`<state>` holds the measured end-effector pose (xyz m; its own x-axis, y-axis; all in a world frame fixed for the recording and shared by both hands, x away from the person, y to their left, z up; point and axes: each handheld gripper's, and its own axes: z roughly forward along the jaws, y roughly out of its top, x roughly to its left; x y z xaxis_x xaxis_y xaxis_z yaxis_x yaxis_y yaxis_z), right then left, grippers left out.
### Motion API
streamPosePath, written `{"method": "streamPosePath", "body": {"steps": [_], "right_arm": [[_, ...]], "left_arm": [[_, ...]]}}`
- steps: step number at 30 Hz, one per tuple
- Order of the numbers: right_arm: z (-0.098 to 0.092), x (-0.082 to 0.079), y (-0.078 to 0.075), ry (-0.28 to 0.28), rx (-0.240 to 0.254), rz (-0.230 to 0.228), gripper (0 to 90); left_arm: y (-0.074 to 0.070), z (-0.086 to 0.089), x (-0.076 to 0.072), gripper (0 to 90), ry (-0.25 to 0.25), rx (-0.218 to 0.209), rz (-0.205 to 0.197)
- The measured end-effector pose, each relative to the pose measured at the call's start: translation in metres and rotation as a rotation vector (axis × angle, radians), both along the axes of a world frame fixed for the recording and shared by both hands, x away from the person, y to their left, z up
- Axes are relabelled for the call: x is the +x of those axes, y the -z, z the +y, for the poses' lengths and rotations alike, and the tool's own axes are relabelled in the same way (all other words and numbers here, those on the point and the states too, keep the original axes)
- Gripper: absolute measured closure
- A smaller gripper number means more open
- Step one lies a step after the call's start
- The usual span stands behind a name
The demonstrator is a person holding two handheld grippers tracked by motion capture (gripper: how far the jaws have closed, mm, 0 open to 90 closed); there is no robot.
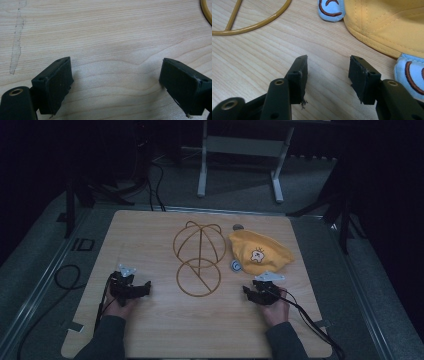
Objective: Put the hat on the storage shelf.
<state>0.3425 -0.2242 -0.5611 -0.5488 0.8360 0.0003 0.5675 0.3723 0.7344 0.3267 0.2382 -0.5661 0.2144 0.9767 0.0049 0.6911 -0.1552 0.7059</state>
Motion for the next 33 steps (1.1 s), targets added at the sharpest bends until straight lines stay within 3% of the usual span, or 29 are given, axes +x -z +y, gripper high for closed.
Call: {"method": "streamPosePath", "body": {"steps": [9,18,24,28,33], "right_arm": [[0.001,0.000,0.001,0.011,0.004,-0.006,48.8],[-0.008,0.003,-0.002,0.029,0.022,0.022,65.6],[-0.016,0.000,-0.008,0.046,-0.020,0.005,77.2],[-0.025,-0.002,-0.014,0.079,-0.032,-0.026,84.7],[-0.041,-0.001,-0.016,0.157,-0.018,-0.038,83.3]], "left_arm": [[0.000,0.000,0.000,11.5,0.000,0.000,0.000],[0.000,0.000,0.000,11.5,0.000,0.000,0.000],[0.000,0.000,0.000,11.5,0.000,0.000,0.000],[0.000,0.000,0.000,11.5,0.001,0.000,0.001],[0.000,0.000,0.000,11.5,0.001,0.000,0.001]]}}
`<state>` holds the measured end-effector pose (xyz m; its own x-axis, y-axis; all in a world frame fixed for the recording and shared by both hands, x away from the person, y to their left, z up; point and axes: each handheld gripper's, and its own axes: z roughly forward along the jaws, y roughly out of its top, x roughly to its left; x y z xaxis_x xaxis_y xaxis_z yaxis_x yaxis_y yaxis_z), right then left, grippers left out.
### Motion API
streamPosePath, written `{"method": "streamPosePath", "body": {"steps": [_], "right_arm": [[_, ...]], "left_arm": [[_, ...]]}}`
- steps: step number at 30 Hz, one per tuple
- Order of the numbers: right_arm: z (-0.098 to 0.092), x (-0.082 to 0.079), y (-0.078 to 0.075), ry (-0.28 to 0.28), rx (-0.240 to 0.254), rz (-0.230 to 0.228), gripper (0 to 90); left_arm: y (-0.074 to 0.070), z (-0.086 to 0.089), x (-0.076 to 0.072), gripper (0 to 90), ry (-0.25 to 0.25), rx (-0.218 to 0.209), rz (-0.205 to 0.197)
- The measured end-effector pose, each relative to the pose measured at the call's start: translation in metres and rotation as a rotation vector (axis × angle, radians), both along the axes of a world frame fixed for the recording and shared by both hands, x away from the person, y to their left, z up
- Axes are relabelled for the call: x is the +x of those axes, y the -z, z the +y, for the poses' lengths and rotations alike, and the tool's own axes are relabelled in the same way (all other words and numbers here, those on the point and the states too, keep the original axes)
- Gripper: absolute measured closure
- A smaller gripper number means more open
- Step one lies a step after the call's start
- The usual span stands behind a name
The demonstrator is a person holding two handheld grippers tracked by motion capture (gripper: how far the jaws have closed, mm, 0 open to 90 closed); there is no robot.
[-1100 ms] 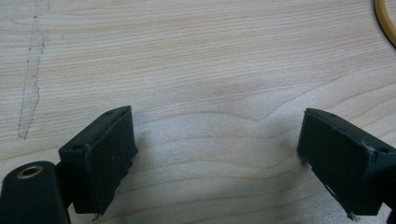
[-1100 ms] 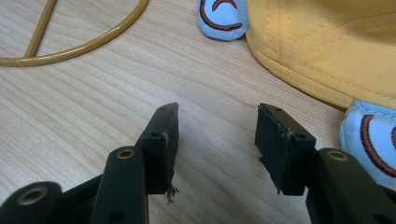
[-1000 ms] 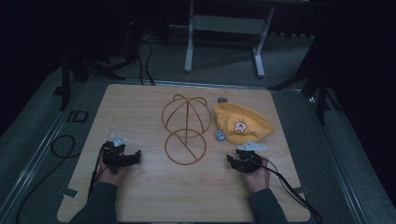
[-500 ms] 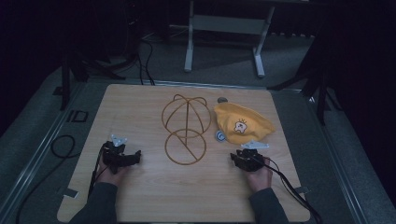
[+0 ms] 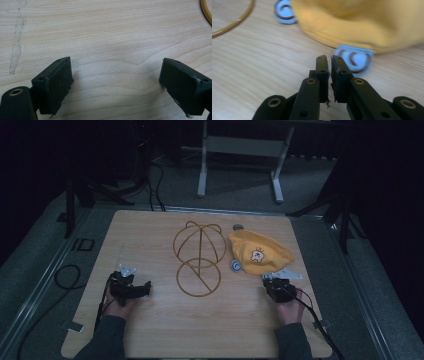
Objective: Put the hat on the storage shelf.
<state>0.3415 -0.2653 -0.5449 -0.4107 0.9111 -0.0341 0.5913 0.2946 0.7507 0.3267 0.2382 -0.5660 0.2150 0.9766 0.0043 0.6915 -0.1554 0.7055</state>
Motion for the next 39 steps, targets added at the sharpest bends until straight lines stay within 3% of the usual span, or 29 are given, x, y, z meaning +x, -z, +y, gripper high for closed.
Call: {"method": "streamPosePath", "body": {"steps": [10,13,18,27,31,36,39], "right_arm": [[-0.014,0.009,0.003,0.098,0.007,-0.020,72.1],[-0.012,0.010,0.001,0.074,0.016,-0.051,71.1],[-0.007,0.015,0.010,0.065,-0.018,-0.027,70.2],[-0.006,0.018,0.014,0.047,-0.022,0.005,66.4],[-0.004,0.018,0.014,0.047,-0.044,0.008,69.6],[-0.002,0.019,0.013,0.063,-0.083,-0.001,82.7],[-0.001,0.019,0.012,0.070,-0.080,-0.008,84.9]], "left_arm": [[0.000,0.000,0.000,11.5,0.000,0.000,0.000],[0.000,0.000,0.000,11.5,0.000,0.000,0.000],[0.000,0.000,0.000,11.5,0.000,0.000,-0.001],[0.000,0.000,0.000,11.5,0.000,0.000,0.000],[0.000,0.000,0.000,11.5,0.000,0.000,0.000],[0.000,0.000,0.000,11.5,0.000,0.001,0.000],[0.000,0.000,0.000,11.5,0.000,0.000,-0.001]]}}
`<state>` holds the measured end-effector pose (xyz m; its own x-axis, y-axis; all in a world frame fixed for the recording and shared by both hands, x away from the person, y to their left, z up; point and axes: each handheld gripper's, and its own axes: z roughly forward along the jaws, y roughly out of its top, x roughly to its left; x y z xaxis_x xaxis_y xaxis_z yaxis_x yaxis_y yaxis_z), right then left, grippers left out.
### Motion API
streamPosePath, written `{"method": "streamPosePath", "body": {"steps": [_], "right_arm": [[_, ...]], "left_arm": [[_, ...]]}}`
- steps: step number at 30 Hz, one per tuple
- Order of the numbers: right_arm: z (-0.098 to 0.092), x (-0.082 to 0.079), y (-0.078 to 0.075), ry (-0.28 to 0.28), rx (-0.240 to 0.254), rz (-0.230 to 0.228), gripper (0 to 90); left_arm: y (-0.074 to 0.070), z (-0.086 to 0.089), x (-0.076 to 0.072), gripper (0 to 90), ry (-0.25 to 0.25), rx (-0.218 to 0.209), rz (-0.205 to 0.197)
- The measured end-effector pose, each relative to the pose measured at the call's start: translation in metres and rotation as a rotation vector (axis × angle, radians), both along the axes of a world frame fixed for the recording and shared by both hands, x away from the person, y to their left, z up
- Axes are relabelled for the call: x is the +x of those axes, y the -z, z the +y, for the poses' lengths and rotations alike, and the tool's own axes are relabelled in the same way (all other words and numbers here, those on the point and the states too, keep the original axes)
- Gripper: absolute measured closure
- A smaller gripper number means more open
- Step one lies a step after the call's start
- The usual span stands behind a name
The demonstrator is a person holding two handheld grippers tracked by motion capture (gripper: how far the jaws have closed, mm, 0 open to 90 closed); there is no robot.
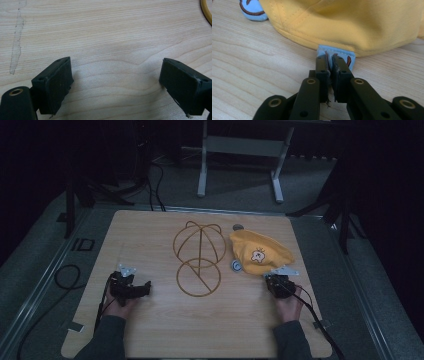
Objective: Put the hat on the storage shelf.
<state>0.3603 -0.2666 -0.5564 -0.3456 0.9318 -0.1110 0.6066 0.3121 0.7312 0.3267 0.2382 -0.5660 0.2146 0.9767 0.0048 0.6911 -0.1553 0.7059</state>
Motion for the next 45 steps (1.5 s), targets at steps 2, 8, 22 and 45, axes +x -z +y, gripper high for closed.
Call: {"method": "streamPosePath", "body": {"steps": [2,8,22,45], "right_arm": [[0.000,-0.001,-0.001,-0.005,-0.001,-0.004,85.2],[0.004,-0.003,-0.008,-0.025,0.013,-0.021,85.5],[0.012,-0.003,-0.035,-0.062,0.058,-0.085,85.8],[0.018,0.009,-0.090,-0.088,0.051,-0.172,85.9]], "left_arm": [[0.000,0.000,0.000,11.5,0.001,0.000,0.000],[0.000,0.000,0.000,11.5,0.000,0.000,0.000],[0.000,0.000,0.000,11.5,0.000,0.000,0.000],[0.000,0.000,0.000,11.5,0.000,0.000,0.001]]}}
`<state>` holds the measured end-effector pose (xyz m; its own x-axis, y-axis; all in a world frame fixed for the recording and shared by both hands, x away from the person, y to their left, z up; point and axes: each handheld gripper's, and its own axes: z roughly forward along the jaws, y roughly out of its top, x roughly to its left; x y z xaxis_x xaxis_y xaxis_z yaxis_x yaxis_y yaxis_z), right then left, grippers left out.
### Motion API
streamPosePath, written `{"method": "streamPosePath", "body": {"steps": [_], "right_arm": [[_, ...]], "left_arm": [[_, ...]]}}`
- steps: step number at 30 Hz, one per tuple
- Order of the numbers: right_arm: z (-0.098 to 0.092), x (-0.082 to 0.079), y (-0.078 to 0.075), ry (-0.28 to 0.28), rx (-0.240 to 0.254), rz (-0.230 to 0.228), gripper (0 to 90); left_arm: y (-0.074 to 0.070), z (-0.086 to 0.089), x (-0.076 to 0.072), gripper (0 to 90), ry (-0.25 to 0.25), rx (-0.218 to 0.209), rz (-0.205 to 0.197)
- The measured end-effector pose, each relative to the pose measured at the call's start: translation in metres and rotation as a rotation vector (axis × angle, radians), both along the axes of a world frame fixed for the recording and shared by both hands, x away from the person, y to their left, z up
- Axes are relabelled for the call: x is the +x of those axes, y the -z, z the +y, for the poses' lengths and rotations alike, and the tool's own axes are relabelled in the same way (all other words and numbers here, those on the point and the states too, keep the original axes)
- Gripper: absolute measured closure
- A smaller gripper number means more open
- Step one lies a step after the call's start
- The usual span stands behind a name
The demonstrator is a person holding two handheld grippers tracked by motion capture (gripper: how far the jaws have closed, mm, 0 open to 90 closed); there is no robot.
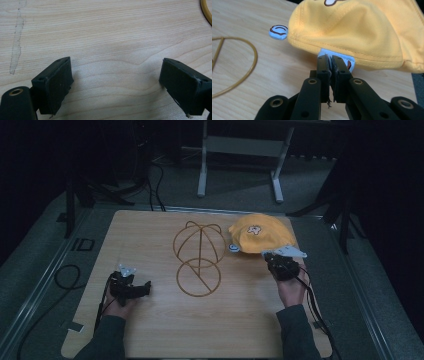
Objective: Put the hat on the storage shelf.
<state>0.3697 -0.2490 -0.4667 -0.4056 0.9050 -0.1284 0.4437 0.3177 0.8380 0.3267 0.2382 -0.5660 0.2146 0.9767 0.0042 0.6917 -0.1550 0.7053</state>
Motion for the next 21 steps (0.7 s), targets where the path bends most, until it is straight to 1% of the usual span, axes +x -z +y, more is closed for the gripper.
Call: {"method": "streamPosePath", "body": {"steps": [2,4,12,16,19,21], "right_arm": [[0.000,0.000,-0.002,-0.001,0.001,-0.006,85.9],[0.000,0.001,-0.009,0.001,0.004,-0.020,85.9],[0.002,0.002,-0.026,-0.004,0.017,-0.054,86.0],[0.001,0.002,-0.036,0.009,0.052,-0.084,86.1],[0.001,0.001,-0.043,0.016,0.055,-0.098,86.2],[0.002,0.001,-0.045,0.014,0.053,-0.099,86.2]], "left_arm": [[0.000,0.000,0.000,11.5,0.000,0.000,0.000],[0.000,0.000,0.000,11.5,-0.001,0.000,-0.001],[0.000,0.000,0.000,11.5,-0.001,-0.003,-0.001],[0.000,0.000,0.000,11.5,-0.001,-0.002,-0.002],[0.000,0.000,0.000,11.5,-0.001,-0.002,-0.002],[0.000,0.000,0.000,11.5,-0.001,-0.002,-0.002]]}}
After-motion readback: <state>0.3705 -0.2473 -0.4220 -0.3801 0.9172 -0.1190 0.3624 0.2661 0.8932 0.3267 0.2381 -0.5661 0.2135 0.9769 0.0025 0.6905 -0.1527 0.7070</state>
